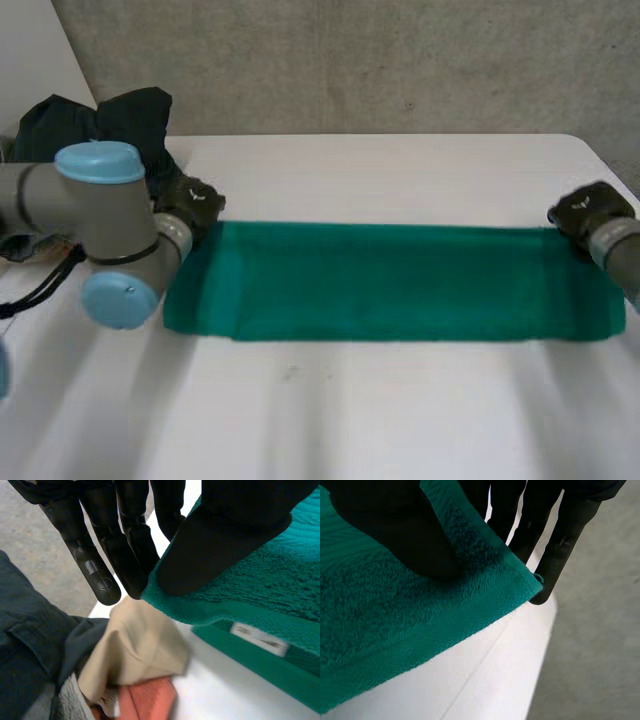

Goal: Fold the laundry.

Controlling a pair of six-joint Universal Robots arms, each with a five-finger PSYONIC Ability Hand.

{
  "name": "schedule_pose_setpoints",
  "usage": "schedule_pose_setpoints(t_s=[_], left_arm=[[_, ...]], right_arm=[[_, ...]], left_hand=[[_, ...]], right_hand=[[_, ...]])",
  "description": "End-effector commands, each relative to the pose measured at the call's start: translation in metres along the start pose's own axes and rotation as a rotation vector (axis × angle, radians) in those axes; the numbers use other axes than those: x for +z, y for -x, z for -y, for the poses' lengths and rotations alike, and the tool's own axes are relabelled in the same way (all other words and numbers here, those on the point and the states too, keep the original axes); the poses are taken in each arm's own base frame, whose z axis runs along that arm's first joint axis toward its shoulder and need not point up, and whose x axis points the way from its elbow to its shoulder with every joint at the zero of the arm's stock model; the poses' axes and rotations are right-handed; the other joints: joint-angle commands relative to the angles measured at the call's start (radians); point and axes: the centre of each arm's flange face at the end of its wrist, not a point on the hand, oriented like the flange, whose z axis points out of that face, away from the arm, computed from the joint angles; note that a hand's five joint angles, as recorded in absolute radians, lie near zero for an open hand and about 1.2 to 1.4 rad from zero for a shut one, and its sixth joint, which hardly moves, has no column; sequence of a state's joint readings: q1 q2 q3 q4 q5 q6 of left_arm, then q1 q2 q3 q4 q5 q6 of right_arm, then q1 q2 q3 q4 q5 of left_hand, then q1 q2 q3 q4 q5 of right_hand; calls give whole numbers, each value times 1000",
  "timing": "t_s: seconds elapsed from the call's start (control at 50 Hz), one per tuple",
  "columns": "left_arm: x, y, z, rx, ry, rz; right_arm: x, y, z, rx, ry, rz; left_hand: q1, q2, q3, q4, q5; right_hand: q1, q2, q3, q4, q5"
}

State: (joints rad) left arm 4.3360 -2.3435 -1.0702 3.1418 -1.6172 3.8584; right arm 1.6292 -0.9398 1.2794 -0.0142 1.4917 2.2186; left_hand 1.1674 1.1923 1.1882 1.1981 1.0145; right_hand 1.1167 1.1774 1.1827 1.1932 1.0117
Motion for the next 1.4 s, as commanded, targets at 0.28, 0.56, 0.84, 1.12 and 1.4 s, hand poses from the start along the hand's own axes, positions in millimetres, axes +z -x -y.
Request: schedule_pose_setpoints(t_s=[0.28,0.56,0.84,1.12,1.4], left_arm=[[3,-21,29,-3,-147,52],[-56,-23,24,-199,-112,-54],[-62,-27,15,-292,-114,-108],[-85,-6,33,-298,-173,-71],[-92,15,21,-320,-142,-17]], right_arm=[[23,-8,24,87,-153,-183],[-39,-5,-46,393,135,191],[-15,-3,-77,401,100,132],[-16,-79,-112,137,240,-213],[-58,21,89,-27,-423,-23]], left_hand=[[-993,-1018,-1014,-1024,-1015],[-993,-1018,-1014,-1024,-1015],[-993,-1018,-1014,-1024,-1015],[-993,-1018,-1014,-1024,-1015],[-993,-1018,-1014,-1024,-1015]], right_hand=[[-942,-1003,-1008,-1019,-1012],[-568,-629,-634,-644,-638],[280,219,214,203,210],[280,219,214,203,210],[280,219,214,203,210]])
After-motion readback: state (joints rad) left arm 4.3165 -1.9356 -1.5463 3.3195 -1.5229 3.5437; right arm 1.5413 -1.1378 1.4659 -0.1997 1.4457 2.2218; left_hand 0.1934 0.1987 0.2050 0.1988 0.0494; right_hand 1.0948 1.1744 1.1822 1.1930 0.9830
